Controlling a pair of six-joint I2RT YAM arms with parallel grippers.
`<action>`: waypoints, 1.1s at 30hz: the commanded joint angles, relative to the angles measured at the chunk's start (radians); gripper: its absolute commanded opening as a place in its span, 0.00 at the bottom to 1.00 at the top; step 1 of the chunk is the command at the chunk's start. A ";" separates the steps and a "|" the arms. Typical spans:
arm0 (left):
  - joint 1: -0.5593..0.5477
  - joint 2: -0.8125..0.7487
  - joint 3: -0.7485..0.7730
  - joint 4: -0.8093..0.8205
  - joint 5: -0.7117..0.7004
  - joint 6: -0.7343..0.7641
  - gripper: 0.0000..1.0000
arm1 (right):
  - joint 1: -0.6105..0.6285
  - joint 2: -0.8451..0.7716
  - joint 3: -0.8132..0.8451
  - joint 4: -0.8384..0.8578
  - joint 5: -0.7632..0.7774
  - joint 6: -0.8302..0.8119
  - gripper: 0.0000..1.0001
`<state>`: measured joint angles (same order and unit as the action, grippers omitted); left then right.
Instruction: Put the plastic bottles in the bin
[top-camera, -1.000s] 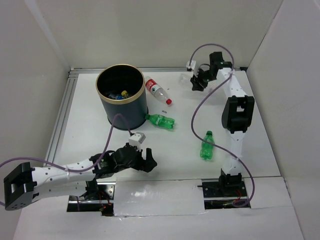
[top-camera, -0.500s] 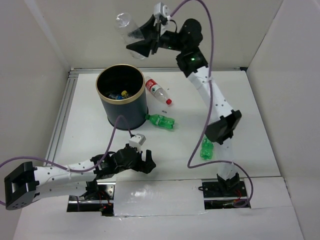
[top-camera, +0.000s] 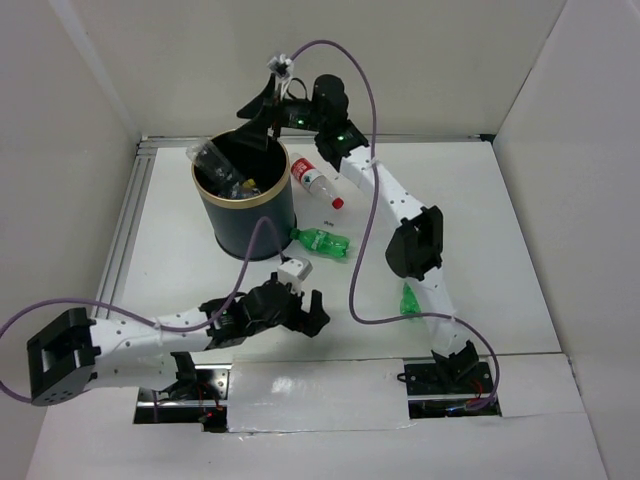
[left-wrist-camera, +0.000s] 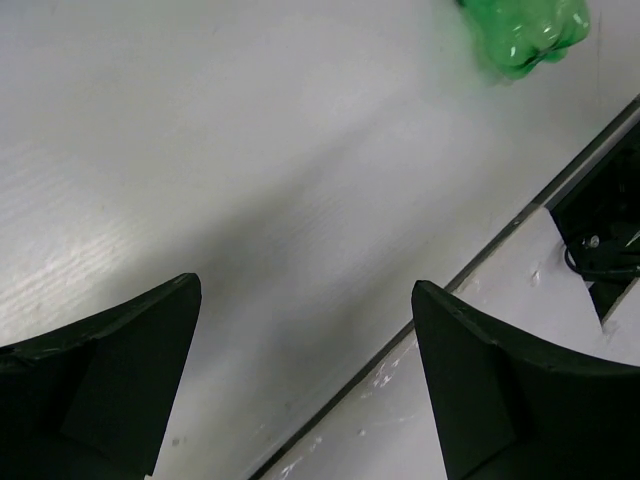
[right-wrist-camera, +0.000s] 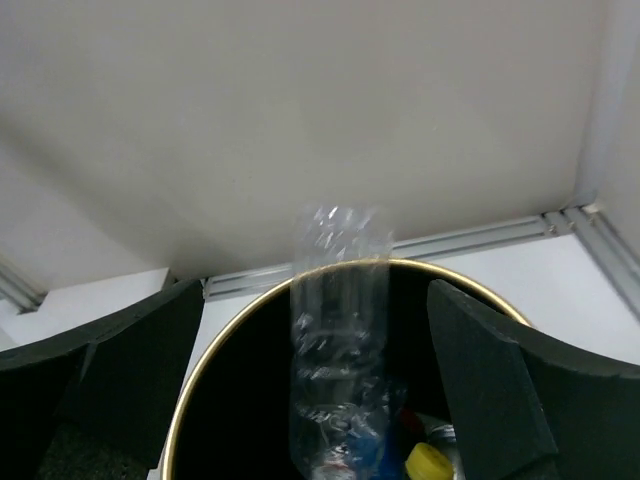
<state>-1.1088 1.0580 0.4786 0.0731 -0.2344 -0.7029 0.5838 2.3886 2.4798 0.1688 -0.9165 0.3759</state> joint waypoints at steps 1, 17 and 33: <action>0.006 0.132 0.112 0.160 0.040 0.085 0.99 | -0.065 -0.133 0.068 -0.058 0.071 -0.040 0.99; 0.017 0.890 0.857 0.058 0.273 -0.026 0.99 | -0.858 -0.741 -0.900 -0.839 0.133 -0.634 0.88; -0.048 1.181 1.180 -0.193 0.165 -0.058 0.94 | -1.061 -1.045 -1.309 -0.784 -0.013 -0.646 0.89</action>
<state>-1.1484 2.2101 1.6218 -0.0719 -0.0360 -0.7471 -0.4702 1.3666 1.2037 -0.6334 -0.8814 -0.2737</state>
